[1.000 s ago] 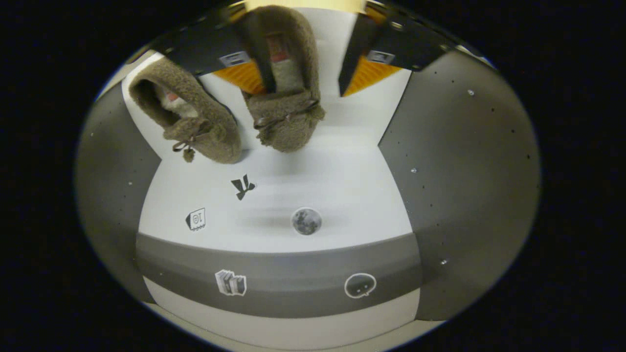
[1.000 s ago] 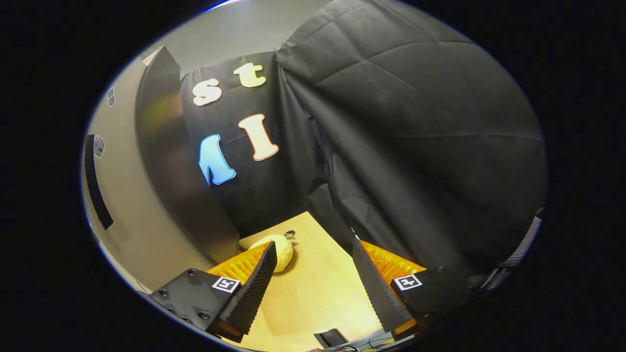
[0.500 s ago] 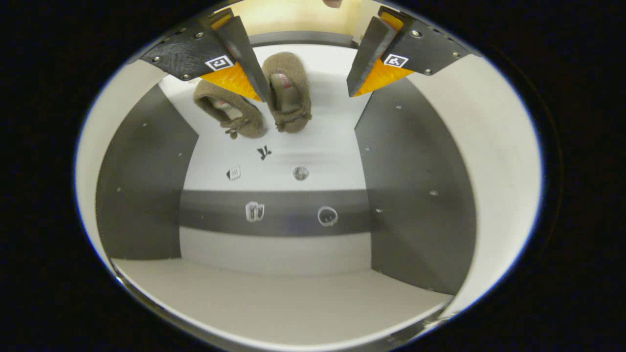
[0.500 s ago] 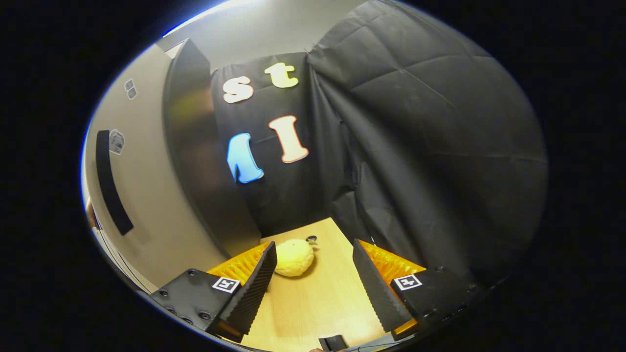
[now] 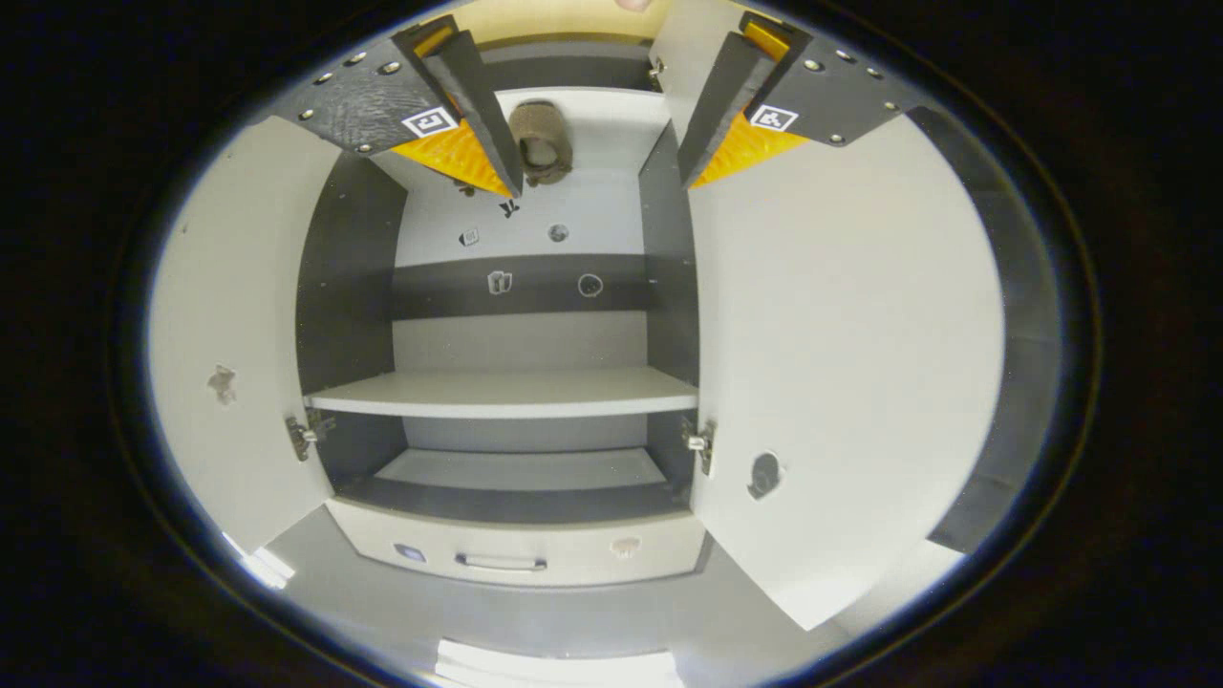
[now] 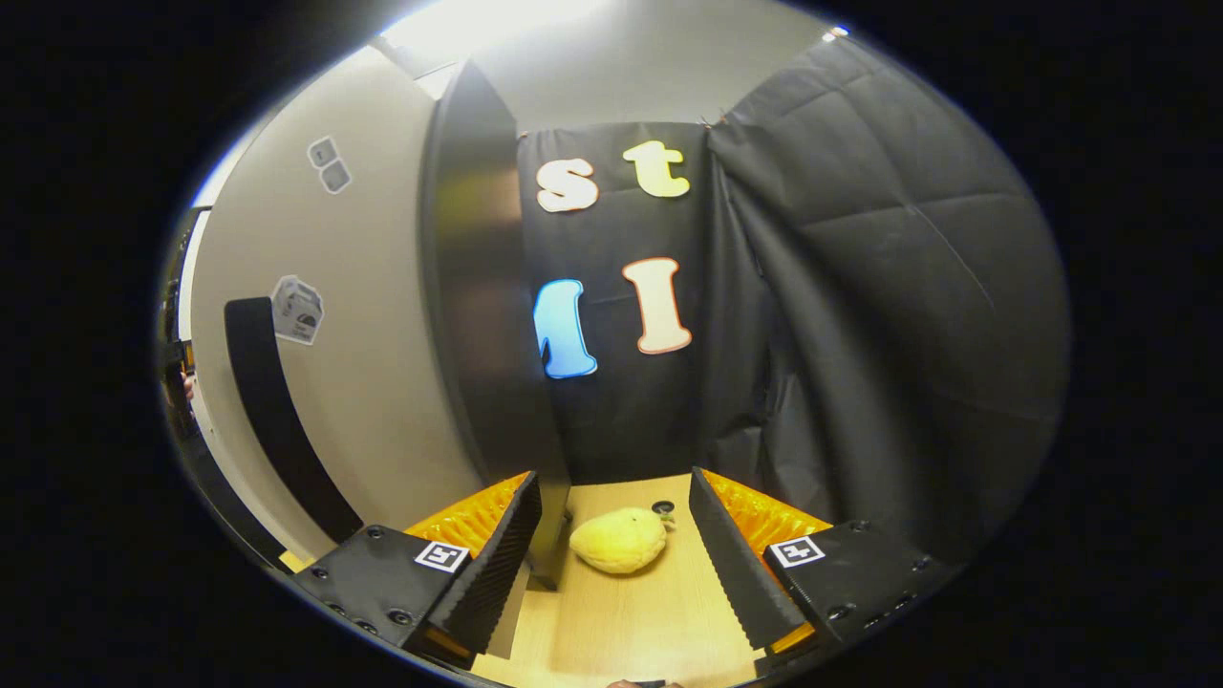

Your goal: Grab one shoe with the right hand and put it into the shoe cabinet, grab the other shoe with the left hand and put it into the shoe cabinet; then close the right door with the right hand and the left door with the left hand.

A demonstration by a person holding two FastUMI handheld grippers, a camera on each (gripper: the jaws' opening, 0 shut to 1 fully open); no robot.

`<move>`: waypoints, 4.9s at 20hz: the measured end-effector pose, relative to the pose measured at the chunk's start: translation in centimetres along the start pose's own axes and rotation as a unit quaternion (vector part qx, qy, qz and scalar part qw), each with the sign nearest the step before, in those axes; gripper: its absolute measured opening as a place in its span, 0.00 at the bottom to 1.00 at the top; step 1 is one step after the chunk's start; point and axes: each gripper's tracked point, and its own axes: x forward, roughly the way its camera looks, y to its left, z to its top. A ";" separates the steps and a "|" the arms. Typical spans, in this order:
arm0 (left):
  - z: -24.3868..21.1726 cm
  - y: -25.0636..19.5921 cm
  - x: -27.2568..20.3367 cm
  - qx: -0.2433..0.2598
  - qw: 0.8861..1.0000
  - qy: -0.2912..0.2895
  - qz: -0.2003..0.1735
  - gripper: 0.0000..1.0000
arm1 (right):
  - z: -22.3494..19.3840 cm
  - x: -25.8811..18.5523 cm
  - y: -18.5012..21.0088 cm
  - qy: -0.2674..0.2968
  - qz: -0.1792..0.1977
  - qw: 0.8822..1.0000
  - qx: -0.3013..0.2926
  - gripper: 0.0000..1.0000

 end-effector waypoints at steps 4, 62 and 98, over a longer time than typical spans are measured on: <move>1.0 -1.2 -3.0 0.012 1.000 0.006 0.021 1.00 | 2.9 0.1 2.7 -0.019 0.015 1.000 0.003 0.98; -14.1 15.1 -13.3 -0.094 0.990 0.107 -0.011 1.00 | 1.7 -1.5 29.6 -0.004 0.021 1.000 0.003 0.98; -3.8 20.0 3.5 -0.048 0.991 0.011 -0.126 0.93 | -15.0 -7.7 31.0 0.149 0.016 0.988 0.042 0.99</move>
